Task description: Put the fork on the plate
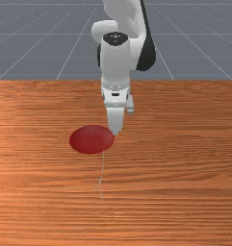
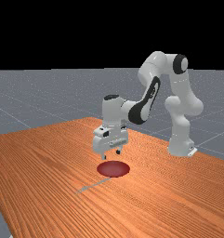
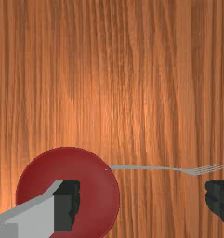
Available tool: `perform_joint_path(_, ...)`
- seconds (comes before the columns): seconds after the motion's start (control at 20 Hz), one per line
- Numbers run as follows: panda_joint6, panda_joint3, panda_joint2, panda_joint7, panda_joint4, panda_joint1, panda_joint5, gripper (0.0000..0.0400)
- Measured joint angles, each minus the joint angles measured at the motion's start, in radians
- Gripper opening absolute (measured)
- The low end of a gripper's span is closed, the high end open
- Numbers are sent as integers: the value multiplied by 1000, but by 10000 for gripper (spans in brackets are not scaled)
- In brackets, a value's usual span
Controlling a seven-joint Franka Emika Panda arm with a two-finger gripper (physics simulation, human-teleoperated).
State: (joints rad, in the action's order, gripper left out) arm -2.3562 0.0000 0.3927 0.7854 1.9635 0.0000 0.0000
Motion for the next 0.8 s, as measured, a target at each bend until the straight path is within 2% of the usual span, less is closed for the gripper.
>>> perform_joint_path(0.2,11,-7,7,-41,-9,3,9,400)
perform_joint_path(0.25,64,-42,33,-198,-53,22,21,245)
perform_joint_path(0.3,116,-78,60,-355,-94,32,40,150)
perform_joint_path(0.35,167,-111,84,-518,-132,41,65,92)
perform_joint_path(0.4,217,-140,106,-683,-167,51,96,56)
perform_joint_path(0.55,335,-204,147,-1137,-243,73,209,13)
perform_joint_path(0.65,365,-218,154,-1251,-260,72,249,5)
perform_joint_path(0.8,377,-223,162,-1304,-271,70,269,1)
